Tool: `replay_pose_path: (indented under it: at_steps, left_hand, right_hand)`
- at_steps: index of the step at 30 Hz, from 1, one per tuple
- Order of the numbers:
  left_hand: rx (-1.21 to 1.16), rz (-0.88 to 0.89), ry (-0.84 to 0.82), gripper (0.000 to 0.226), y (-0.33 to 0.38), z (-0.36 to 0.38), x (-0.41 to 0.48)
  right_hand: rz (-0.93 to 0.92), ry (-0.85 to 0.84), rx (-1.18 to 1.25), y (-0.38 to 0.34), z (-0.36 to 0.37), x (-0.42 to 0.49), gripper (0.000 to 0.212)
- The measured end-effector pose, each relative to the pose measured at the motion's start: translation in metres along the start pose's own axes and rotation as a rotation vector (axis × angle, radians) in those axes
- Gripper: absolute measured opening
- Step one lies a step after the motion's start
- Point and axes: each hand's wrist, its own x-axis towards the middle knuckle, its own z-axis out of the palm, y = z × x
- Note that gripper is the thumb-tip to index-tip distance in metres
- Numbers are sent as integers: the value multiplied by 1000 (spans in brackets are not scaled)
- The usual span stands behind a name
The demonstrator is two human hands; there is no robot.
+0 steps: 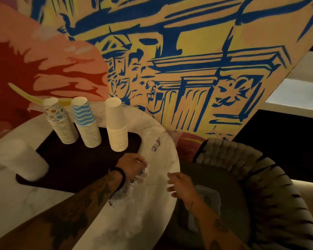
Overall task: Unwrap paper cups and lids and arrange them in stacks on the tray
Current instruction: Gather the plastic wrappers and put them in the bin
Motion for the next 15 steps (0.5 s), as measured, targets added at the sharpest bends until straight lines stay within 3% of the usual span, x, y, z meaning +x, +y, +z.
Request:
replay_pose_path:
  at_steps: [10,15]
  left_hand:
    - [-178,70,88,6,8,-2,-95]
    - [-262,100,70,4,7,2,-142]
  right_hand:
    - [9,-166,132,5,-1,-61,34]
    - [17,-318,409,0,-8,-98,39]
